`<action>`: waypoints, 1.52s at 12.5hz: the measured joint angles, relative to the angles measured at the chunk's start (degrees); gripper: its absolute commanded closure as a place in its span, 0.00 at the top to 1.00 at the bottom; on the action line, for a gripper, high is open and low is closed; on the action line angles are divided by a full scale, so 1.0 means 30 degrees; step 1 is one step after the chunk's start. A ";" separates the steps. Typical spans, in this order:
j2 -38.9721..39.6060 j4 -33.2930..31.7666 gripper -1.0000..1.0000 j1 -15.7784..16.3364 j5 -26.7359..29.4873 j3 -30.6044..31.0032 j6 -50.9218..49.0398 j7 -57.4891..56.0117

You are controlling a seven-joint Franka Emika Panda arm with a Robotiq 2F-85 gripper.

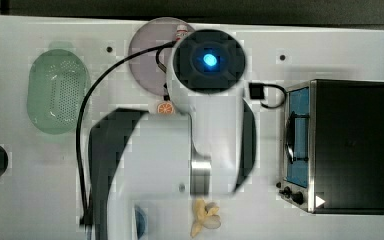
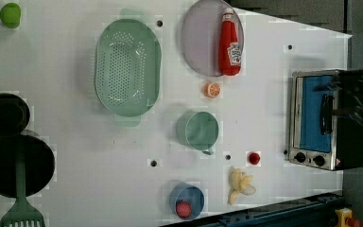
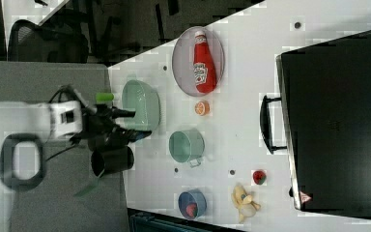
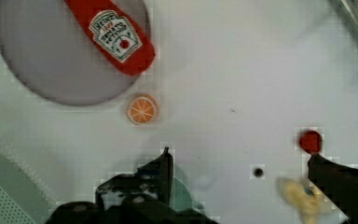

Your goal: Pick ketchup from plate and place it on table.

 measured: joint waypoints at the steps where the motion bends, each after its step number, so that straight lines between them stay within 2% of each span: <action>1: 0.0837 0.0019 1.00 0.0089 0.0005 0.0042 0.0695 -0.0272; 8: 0.5096 0.0429 1.00 0.0129 -0.0006 0.0170 0.3427 -0.4631; 14: 0.8826 0.3339 1.00 0.0230 -0.0048 -0.0170 0.5371 -0.9024; 19: 1.1512 0.4551 1.00 0.0289 -0.0030 0.0058 0.5912 -1.0208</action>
